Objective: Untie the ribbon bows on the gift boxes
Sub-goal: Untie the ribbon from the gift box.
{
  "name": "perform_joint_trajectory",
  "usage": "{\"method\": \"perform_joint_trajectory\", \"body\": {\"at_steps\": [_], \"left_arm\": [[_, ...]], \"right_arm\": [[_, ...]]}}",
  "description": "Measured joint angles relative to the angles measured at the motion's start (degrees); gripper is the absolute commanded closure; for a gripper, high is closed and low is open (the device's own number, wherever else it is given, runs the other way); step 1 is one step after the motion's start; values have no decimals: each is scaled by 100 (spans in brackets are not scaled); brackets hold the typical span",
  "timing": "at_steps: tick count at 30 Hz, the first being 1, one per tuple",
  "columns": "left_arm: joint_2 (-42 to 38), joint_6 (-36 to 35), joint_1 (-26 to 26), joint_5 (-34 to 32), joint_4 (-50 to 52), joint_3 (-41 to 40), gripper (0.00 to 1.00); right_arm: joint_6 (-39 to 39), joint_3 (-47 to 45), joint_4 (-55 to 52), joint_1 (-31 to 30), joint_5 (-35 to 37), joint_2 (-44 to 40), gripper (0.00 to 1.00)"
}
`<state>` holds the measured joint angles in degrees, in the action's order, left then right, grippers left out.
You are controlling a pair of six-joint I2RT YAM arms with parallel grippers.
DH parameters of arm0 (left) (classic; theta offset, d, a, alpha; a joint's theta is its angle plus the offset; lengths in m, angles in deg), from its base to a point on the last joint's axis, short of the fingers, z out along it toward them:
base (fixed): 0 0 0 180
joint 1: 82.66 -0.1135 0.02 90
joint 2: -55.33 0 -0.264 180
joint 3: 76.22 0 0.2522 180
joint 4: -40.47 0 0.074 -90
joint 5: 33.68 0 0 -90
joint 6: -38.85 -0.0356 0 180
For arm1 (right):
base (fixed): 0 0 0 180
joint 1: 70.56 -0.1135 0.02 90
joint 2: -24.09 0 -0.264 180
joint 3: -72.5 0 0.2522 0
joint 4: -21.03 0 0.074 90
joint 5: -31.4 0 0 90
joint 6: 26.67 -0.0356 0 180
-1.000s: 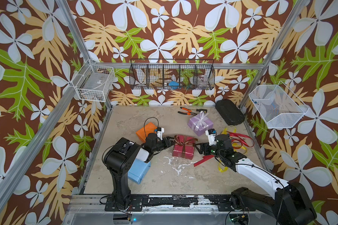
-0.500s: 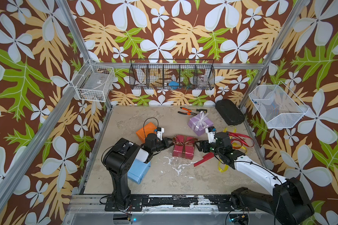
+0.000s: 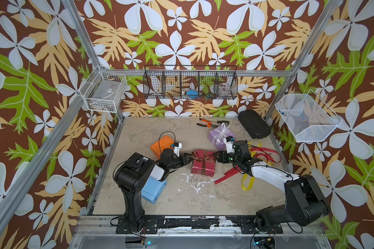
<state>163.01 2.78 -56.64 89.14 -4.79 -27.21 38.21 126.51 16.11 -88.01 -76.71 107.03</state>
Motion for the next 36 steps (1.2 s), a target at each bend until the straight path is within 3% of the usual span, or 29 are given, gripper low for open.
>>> {"method": "perform_joint_trajectory", "body": {"at_steps": [11, 19, 36], "left_arm": [[0, 140, 0, 111, -144, -33, 55], [0, 140, 0, 157, -157, -31, 55], [0, 138, 0, 184, -157, 7, 55]], "right_arm": [[-1685, -605, 1139, 356, -898, 273, 34], [-2704, -841, 2677, 529, -1547, 927, 48], [-3058, -726, 3628, 529, -1681, 1025, 48]]}}
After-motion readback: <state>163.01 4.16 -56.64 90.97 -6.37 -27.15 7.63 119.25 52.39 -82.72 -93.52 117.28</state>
